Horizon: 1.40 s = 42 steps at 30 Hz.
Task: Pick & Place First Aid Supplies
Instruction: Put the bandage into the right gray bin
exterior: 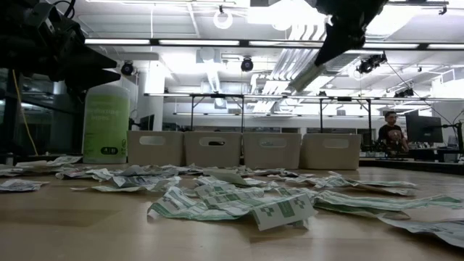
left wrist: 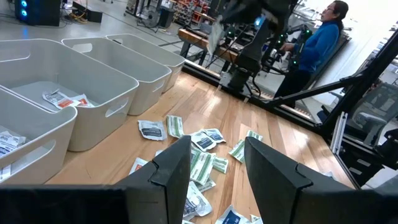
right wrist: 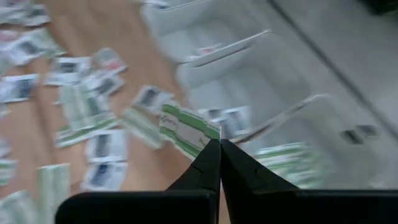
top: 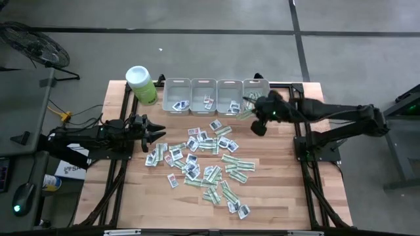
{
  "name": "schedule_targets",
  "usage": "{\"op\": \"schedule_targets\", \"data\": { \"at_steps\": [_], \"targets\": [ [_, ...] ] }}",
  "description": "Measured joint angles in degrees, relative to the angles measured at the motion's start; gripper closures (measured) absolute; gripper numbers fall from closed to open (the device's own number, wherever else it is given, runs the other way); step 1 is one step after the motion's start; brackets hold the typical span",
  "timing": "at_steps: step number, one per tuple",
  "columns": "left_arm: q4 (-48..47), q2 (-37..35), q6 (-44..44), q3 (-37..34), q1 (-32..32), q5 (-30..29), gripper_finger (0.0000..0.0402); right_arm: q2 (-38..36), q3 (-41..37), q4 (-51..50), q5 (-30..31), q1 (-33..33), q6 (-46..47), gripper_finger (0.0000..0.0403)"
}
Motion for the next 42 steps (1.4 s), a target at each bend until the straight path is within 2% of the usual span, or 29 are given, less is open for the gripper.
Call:
{"op": "schedule_targets", "data": {
  "at_steps": [4,11,15,24,29,34,42],
  "targets": [
    [0.0,0.0,0.0,0.0,0.0,0.0,0.0252,0.0,2.7,-2.9,4.0,-3.6,-2.9,0.0403],
    [0.0,0.0,0.0,0.0,0.0,0.0,0.0252,0.1,-0.3,-1.9,4.4,-11.8,-4.6,0.0403],
    [0.0,0.0,0.0,0.0,0.0,0.0,0.0252,0.2,-5.8,3.8,2.8,-16.6,-4.3,0.0403],
    [0.0,0.0,0.0,0.0,0.0,0.0,0.0252,0.2,-17.7,21.7,2.6,-25.3,3.0,0.0403],
    [0.0,0.0,0.0,0.0,0.0,0.0,0.0252,0.2,-24.5,29.7,2.1,-27.5,9.2,0.0403],
    [0.0,0.0,0.0,0.0,0.0,0.0,0.0252,0.2,-30.0,37.1,-1.2,-28.2,11.8,0.0403],
    [0.0,0.0,0.0,0.0,0.0,0.0,0.0252,0.2,-33.6,39.6,-2.6,-28.2,12.4,0.0403]
  ]
}}
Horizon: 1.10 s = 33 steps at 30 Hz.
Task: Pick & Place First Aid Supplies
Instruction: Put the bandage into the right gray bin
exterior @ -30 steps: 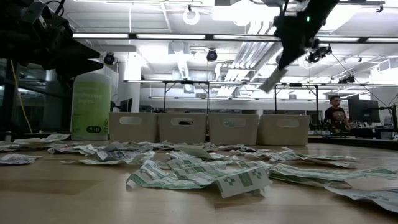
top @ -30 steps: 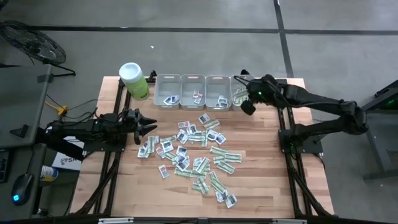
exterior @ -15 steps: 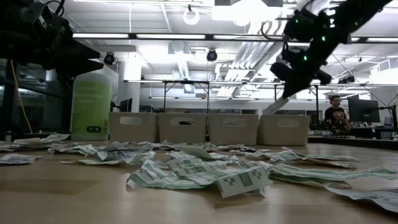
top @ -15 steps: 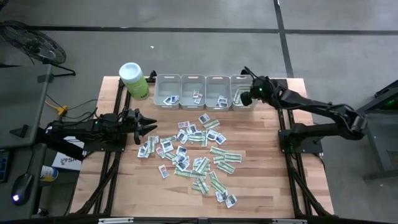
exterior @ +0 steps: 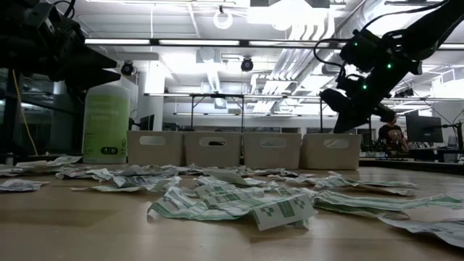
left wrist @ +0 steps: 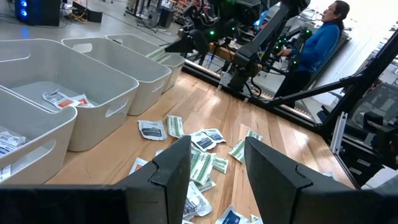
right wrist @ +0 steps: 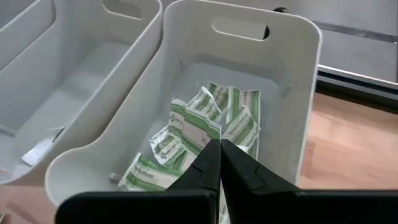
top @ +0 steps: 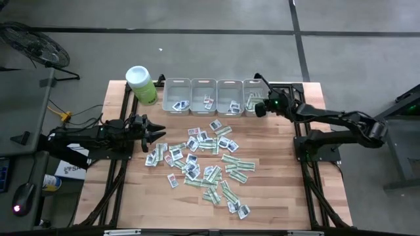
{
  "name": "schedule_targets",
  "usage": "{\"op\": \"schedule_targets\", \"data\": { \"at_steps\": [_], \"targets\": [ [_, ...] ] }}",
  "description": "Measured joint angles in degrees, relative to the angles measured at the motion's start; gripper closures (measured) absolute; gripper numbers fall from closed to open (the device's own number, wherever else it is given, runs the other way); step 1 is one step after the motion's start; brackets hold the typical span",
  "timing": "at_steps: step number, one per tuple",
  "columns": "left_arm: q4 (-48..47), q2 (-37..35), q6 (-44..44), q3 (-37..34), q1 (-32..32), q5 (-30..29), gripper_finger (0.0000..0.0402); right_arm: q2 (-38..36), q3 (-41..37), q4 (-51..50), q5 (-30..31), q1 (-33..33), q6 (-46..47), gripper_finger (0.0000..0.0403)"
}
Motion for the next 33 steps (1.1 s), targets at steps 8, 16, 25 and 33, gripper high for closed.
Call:
{"op": "schedule_targets", "data": {
  "at_steps": [8,16,25,33],
  "targets": [
    [0.0,0.0,0.0,0.0,0.0,0.0,0.0252,0.0,0.0,0.4,-1.1,0.0,-2.8,0.0371],
    [0.0,0.0,0.0,0.0,0.0,0.0,0.0252,-0.1,0.0,0.3,-2.2,0.0,-4.1,0.0281],
    [0.0,0.0,0.0,0.0,0.0,0.0,0.0252,-0.2,7.6,-3.0,-5.8,-0.4,-6.2,0.0243],
    [0.0,0.0,0.0,0.0,0.0,0.0,0.0252,-0.2,21.0,-18.6,-5.8,1.1,-11.8,0.0242]
  ]
}}
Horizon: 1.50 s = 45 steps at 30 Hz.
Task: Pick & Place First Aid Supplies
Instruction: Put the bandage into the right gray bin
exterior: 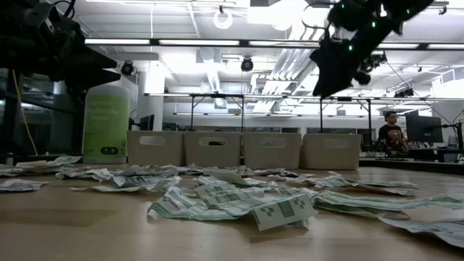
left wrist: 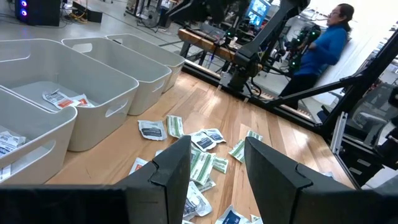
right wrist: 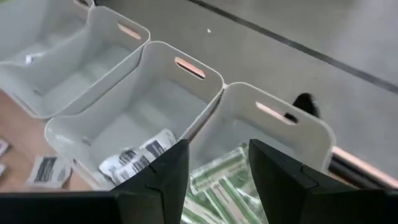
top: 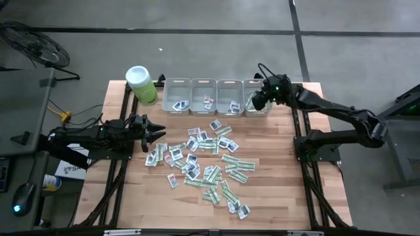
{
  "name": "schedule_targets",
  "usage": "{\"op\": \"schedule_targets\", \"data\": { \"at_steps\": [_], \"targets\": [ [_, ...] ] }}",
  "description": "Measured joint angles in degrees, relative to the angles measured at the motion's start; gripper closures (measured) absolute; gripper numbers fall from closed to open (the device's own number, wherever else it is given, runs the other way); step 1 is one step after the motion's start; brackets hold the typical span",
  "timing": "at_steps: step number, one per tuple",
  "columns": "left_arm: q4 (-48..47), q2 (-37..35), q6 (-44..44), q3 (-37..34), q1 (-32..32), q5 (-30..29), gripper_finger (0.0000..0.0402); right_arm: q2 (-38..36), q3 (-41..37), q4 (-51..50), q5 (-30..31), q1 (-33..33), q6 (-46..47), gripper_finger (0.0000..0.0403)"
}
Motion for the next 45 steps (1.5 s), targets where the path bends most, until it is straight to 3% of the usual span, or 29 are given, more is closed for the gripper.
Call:
{"op": "schedule_targets", "data": {
  "at_steps": [11,17,23,36,45],
  "targets": [
    [0.0,0.0,0.0,0.0,0.0,0.0,0.0252,0.0,11.5,-21.6,-0.4,4.8,1.1,0.0242],
    [0.0,0.0,0.0,0.0,0.0,0.0,0.0252,0.0,13.3,-24.3,-9.1,8.8,5.5,0.0242],
    [0.0,0.0,0.0,0.0,0.0,0.0,0.0252,0.0,12.9,-25.0,-10.8,16.4,10.9,0.0242],
    [0.0,0.0,0.0,0.0,0.0,0.0,0.0252,0.1,12.9,-25.6,-3.5,36.9,21.0,0.0242],
    [0.0,0.0,0.0,0.0,0.0,0.0,0.0252,0.1,12.8,-25.6,1.7,47.2,26.5,0.0242]
  ]
}}
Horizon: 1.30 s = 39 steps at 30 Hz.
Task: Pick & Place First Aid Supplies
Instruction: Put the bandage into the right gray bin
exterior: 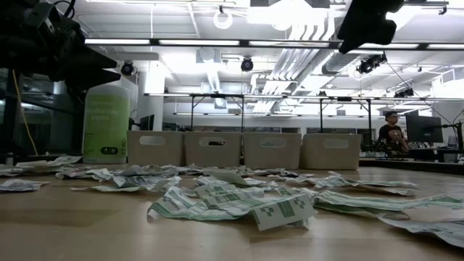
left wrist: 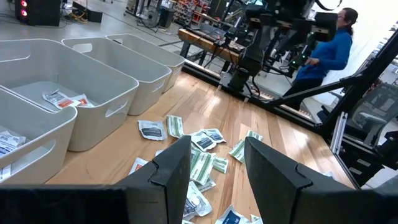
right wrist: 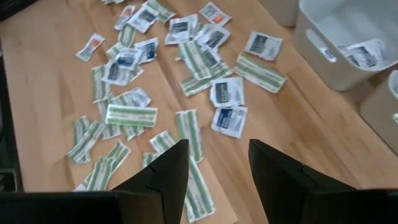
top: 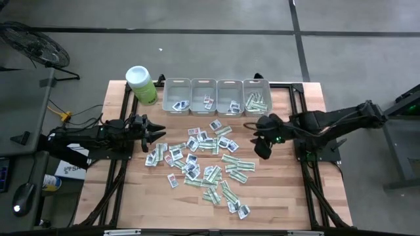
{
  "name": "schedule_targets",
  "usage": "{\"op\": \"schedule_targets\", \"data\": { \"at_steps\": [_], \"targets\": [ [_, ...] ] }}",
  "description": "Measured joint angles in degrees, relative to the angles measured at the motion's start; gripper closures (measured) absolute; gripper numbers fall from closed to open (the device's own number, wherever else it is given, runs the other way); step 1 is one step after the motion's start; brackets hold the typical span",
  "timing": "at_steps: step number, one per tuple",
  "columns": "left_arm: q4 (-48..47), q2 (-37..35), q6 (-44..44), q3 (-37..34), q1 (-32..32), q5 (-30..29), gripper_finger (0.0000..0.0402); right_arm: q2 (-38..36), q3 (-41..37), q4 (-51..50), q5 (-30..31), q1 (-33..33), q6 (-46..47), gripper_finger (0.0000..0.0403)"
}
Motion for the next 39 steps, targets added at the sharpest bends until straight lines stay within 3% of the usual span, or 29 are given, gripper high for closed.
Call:
{"op": "schedule_targets", "data": {
  "at_steps": [5,11,28,39],
  "targets": [
    [0.0,0.0,0.0,0.0,0.0,0.0,0.0252,1.7,0.0,0.0,0.9,4.3,-0.2,0.0242],
    [0.0,0.0,0.0,0.0,0.0,0.0,0.0252,8.5,0.0,0.0,-1.0,7.6,-2.9,0.0242],
    [0.0,0.0,0.0,0.0,0.0,0.0,0.0252,24.7,0.0,0.0,-9.9,9.4,-4.4,0.0242],
    [0.0,0.0,0.0,0.0,0.0,0.0,0.0252,32.9,0.0,0.1,-7.5,12.2,-4.5,0.0242]
  ]
}}
